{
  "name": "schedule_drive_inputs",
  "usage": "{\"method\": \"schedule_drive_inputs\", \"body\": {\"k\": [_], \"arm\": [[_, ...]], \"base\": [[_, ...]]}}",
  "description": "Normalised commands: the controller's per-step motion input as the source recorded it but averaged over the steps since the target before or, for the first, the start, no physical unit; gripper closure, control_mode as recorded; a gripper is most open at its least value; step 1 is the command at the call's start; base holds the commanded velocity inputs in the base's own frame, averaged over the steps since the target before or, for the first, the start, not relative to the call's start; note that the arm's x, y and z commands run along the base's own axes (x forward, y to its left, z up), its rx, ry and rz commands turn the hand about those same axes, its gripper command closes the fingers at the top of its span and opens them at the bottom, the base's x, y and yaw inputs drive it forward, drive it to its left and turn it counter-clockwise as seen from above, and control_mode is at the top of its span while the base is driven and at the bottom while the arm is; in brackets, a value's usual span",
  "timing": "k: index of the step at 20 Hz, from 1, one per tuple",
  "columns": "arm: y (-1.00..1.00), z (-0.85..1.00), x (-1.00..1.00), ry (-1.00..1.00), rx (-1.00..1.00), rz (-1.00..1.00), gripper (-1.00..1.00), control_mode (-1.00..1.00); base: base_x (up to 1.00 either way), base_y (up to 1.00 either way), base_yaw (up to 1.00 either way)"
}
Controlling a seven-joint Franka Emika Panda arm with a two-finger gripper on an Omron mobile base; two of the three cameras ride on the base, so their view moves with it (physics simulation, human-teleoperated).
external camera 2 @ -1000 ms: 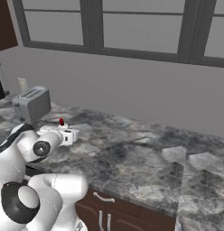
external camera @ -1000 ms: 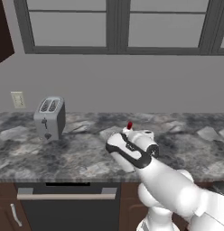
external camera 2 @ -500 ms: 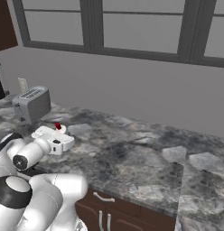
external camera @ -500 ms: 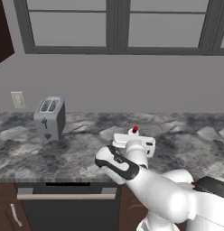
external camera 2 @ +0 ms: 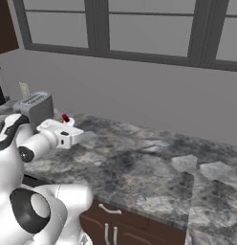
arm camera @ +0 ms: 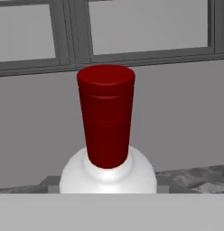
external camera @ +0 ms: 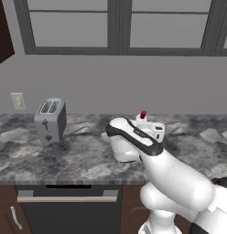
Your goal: Move the drinks to the dining counter.
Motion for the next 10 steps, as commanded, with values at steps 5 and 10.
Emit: {"method": "schedule_drive_inputs", "body": {"k": [5,10], "arm": [[-0.41,1.0,-0.02,0.35,0.0,-0.09,1.0,-1.0],[-0.16,0.79,-0.02,0.75,0.0,-0.17,1.0,-1.0]], "base": [[0.0,0.0,0.0],[0.0,0.0,0.0]]}}
